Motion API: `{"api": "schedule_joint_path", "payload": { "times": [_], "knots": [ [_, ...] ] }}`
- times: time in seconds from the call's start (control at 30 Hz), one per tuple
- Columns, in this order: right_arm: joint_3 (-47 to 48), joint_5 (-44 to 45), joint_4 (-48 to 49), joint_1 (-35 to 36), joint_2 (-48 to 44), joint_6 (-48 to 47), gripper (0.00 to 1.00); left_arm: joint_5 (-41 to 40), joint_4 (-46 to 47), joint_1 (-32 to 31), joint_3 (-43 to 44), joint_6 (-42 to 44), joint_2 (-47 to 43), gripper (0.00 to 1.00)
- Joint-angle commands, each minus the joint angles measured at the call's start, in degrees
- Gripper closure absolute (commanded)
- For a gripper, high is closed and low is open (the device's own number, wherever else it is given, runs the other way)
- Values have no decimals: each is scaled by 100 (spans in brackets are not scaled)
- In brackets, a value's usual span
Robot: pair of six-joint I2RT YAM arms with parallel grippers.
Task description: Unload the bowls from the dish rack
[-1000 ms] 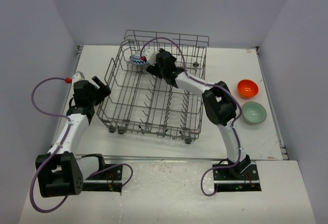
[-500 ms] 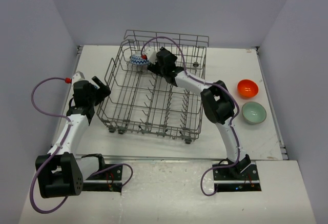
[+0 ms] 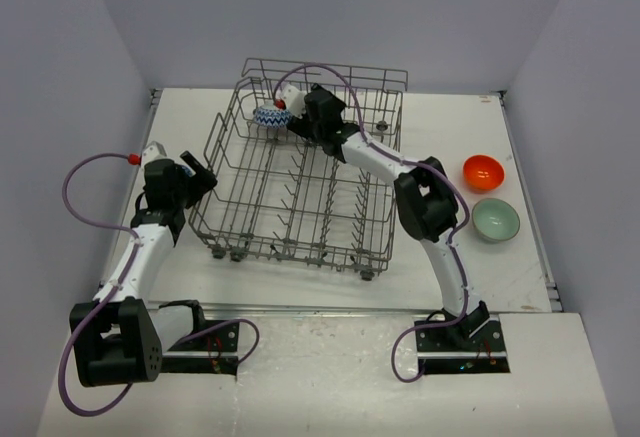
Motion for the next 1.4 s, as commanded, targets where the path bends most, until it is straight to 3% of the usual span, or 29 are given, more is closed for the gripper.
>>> {"api": "schedule_joint_path", "payload": {
  "times": [0.0, 0.43, 0.57, 0.7, 0.73, 0.9, 0.93, 0.97, 1.37],
  "knots": [
    [562, 213, 303, -112, -52, -137, 11, -38, 145, 32, -74, 120, -67, 7],
    [1011, 371, 531, -208, 546, -356, 12, -55, 259, 24, -91, 251, 65, 7],
    [967, 485, 830, -243, 774, -558, 17, -3, 364, 32, -127, 225, 92, 7],
    [968, 679, 1076, -252, 977, -629, 36, 32, 435, 32, -179, 225, 153, 7],
    [959, 679, 1172, -252, 994, -638, 53, 24, 435, 32, -214, 225, 136, 7],
    [862, 881, 1437, -252, 1021, -638, 81, 32, 514, 32, -267, 181, 127, 7],
    [897, 907, 1402, -252, 1030, -595, 95, 41, 514, 32, -259, 164, 127, 7],
    [862, 934, 1428, -244, 1030, -533, 100, 59, 549, 32, -267, 146, 118, 7],
    [-210, 626, 1867, -156, 327, 443, 100, -82, 575, 32, -337, 102, -5, 7]
  ]
}}
